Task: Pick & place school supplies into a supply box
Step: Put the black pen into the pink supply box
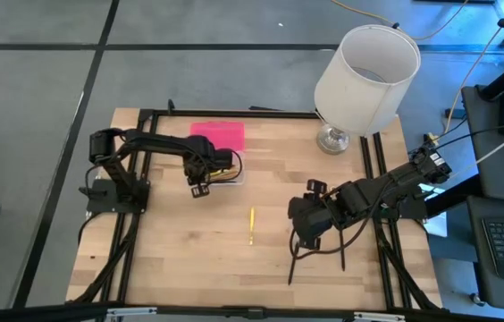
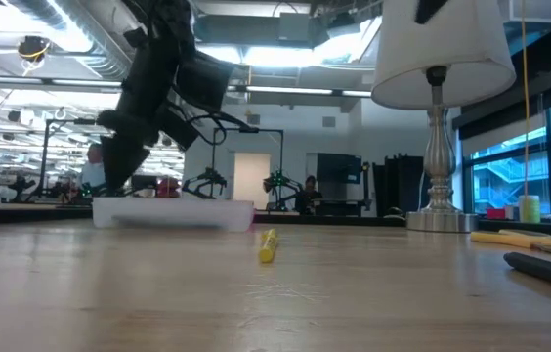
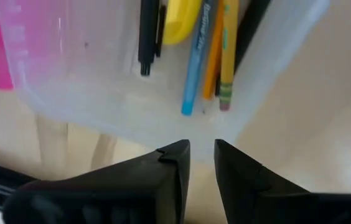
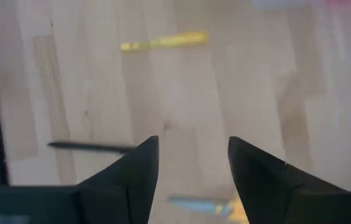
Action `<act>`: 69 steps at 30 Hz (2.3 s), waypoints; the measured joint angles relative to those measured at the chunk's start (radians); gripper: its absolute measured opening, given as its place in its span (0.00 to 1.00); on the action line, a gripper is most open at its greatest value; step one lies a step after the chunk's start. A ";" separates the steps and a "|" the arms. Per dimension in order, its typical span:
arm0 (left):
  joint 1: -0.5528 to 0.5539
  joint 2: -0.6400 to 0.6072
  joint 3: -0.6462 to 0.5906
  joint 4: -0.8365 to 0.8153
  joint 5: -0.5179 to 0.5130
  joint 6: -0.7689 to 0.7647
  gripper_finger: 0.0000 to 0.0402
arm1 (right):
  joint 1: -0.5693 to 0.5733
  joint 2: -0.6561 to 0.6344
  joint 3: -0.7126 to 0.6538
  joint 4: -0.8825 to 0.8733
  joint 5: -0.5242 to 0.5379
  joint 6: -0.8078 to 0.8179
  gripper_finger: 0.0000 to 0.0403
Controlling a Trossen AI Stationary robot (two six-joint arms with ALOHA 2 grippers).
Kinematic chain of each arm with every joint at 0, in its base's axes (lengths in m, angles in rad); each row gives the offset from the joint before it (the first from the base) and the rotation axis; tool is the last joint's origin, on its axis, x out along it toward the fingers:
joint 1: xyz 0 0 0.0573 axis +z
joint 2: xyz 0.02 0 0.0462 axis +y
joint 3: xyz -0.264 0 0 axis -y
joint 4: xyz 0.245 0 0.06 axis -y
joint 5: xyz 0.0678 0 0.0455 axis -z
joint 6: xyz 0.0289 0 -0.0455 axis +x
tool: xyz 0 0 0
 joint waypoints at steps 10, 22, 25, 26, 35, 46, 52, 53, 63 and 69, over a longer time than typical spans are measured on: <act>-0.075 -0.228 0.000 0.068 0.011 -0.195 0.17 | 0.015 -0.011 -0.100 -0.230 -0.095 0.336 0.49; -0.261 -0.375 0.000 0.557 -0.047 -0.264 0.16 | 0.049 -0.217 -0.565 -0.053 -0.269 0.833 0.49; -0.286 -0.374 0.000 0.650 -0.058 -0.233 0.16 | 0.074 -0.261 -0.656 0.044 -0.279 0.918 0.49; -0.293 -0.374 0.000 0.674 -0.058 -0.223 0.15 | 0.083 -0.271 -0.683 0.076 -0.282 0.949 0.49; -0.316 -0.374 0.000 0.736 -0.063 -0.187 0.15 | 0.127 -0.282 -0.866 0.327 -0.335 1.090 0.49; -0.315 -0.374 0.000 0.736 -0.103 -0.190 0.15 | 0.127 -0.279 -0.971 0.477 -0.335 1.143 0.49; -0.316 -0.374 0.000 0.736 -0.103 -0.190 0.15 | 0.127 -0.279 -1.024 0.567 -0.335 1.173 0.49; -0.315 -0.374 0.000 0.736 -0.103 -0.190 0.15 | 0.127 -0.279 -1.034 0.592 -0.335 1.173 0.49; -0.315 -0.373 0.000 0.736 -0.103 -0.190 0.15 | 0.128 -0.282 -1.075 0.642 -0.355 1.186 0.47; -0.315 -0.373 0.000 0.736 -0.103 -0.190 0.15 | 0.130 -0.281 -1.076 0.623 -0.356 1.167 0.35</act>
